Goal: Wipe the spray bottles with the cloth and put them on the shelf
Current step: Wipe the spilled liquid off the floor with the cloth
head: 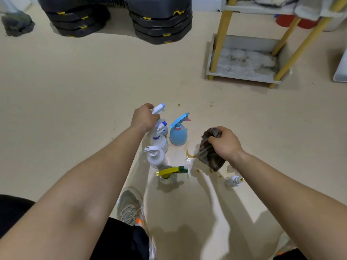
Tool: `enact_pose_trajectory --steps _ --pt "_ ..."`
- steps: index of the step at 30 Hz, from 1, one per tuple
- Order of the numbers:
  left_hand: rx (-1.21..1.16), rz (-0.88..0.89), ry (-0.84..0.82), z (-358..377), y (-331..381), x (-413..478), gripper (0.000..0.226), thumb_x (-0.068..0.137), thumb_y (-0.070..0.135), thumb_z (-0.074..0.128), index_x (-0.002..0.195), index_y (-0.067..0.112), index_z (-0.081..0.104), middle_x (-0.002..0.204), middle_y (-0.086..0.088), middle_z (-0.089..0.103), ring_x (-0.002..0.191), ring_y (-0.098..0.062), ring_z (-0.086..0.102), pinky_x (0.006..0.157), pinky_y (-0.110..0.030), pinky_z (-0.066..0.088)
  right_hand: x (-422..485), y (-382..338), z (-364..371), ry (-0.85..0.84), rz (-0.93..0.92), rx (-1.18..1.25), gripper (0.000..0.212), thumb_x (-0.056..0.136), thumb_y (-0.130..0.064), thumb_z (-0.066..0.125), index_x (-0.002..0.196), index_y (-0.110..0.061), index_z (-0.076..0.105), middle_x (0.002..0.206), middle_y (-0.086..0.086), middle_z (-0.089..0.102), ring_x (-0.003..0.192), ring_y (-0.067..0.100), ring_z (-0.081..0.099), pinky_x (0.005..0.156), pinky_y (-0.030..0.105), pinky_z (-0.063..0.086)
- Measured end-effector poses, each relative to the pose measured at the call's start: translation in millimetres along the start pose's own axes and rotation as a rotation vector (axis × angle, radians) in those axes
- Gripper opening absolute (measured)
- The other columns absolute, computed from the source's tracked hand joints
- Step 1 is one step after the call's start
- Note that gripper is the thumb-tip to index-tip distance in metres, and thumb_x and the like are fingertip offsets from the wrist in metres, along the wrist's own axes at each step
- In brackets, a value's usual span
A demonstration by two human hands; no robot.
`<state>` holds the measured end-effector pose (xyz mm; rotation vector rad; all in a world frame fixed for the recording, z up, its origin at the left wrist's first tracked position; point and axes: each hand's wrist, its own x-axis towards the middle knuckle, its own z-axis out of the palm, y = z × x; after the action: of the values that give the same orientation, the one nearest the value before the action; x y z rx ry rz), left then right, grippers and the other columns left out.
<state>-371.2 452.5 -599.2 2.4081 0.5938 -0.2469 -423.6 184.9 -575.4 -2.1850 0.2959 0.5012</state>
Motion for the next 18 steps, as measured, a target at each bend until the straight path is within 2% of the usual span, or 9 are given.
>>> enact_pose_trajectory --steps 2,4,7,9,10,12,14,16,18 --pt "-0.008 0.024 0.026 -6 12 -14 0.050 0.093 0.022 0.061 0.142 0.014 0.052 0.138 -0.008 0.059 0.121 -0.027 0.056 0.085 -0.025 0.038 -8 -4 -12 0.011 -0.010 0.022 0.020 0.088 -0.013 0.057 0.105 -0.018 0.067 0.102 0.005 0.071 0.099 0.030 0.064 0.085 0.034 0.051" --pt "-0.036 0.065 0.058 -10 28 -33 0.046 0.093 0.022 0.059 0.138 0.015 0.056 0.136 -0.006 0.061 0.121 -0.026 0.057 0.086 -0.025 0.039 -19 -10 -28 0.035 -0.036 0.040 0.019 0.089 -0.014 0.057 0.104 -0.018 0.067 0.102 0.005 0.070 0.099 0.030 0.064 0.085 0.035 0.051" --pt "-0.082 0.136 0.046 -4 58 -70 0.028 0.092 0.022 0.060 0.119 0.017 0.065 0.114 0.003 0.068 0.110 -0.021 0.061 0.090 -0.027 0.044 -35 -15 -55 0.102 -0.093 0.066 0.016 0.089 -0.016 0.057 0.101 -0.019 0.068 0.102 0.006 0.071 0.099 0.030 0.064 0.090 0.040 0.053" --pt "-0.106 0.193 -0.025 7 77 -97 0.010 0.091 0.021 0.062 0.100 0.022 0.066 0.092 0.008 0.068 0.098 -0.021 0.063 0.087 -0.029 0.049 -47 -13 -75 0.150 -0.118 0.081 0.012 0.091 -0.017 0.055 0.094 -0.021 0.066 0.098 0.005 0.070 0.098 0.031 0.064 0.089 0.040 0.053" --pt "-0.116 0.227 -0.073 14 85 -110 0.006 0.090 0.021 0.063 0.095 0.022 0.066 0.090 0.008 0.068 0.097 -0.021 0.065 0.084 -0.029 0.050 -52 -11 -86 0.176 -0.122 0.075 0.011 0.091 -0.017 0.054 0.090 -0.022 0.064 0.095 0.005 0.069 0.097 0.031 0.064 0.087 0.038 0.052" --pt "-0.114 0.279 -0.182 34 97 -134 0.005 0.090 0.018 0.064 0.094 0.019 0.067 0.095 0.003 0.069 0.100 -0.021 0.065 0.084 -0.027 0.050 -63 -2 -105 0.229 -0.108 0.056 0.012 0.091 -0.019 0.052 0.085 -0.023 0.062 0.094 0.005 0.069 0.094 0.031 0.063 0.085 0.037 0.050" --pt "-0.089 0.299 -0.264 59 102 -156 0.005 0.088 0.016 0.066 0.092 0.019 0.067 0.091 0.002 0.068 0.098 -0.022 0.066 0.082 -0.027 0.050 -72 13 -122 0.262 -0.062 0.035 0.013 0.090 -0.021 0.050 0.086 -0.022 0.063 0.094 0.006 0.069 0.093 0.031 0.062 0.082 0.035 0.049" --pt "-0.064 0.282 -0.318 88 102 -175 0.007 0.086 0.017 0.068 0.091 0.022 0.066 0.092 0.002 0.069 0.090 -0.022 0.067 0.079 -0.026 0.051 -77 35 -132 0.267 0.017 0.009 0.016 0.090 -0.020 0.049 0.088 -0.019 0.064 0.094 0.007 0.069 0.094 0.033 0.061 0.082 0.034 0.049" --pt "-0.033 0.243 -0.381 118 96 -190 0.014 0.086 0.017 0.070 0.099 0.022 0.066 0.095 0.001 0.068 0.080 -0.018 0.064 0.073 -0.024 0.050 -80 60 -137 0.257 0.106 -0.026 0.019 0.089 -0.020 0.047 0.090 -0.017 0.066 0.097 0.010 0.070 0.096 0.034 0.062 0.083 0.035 0.051"
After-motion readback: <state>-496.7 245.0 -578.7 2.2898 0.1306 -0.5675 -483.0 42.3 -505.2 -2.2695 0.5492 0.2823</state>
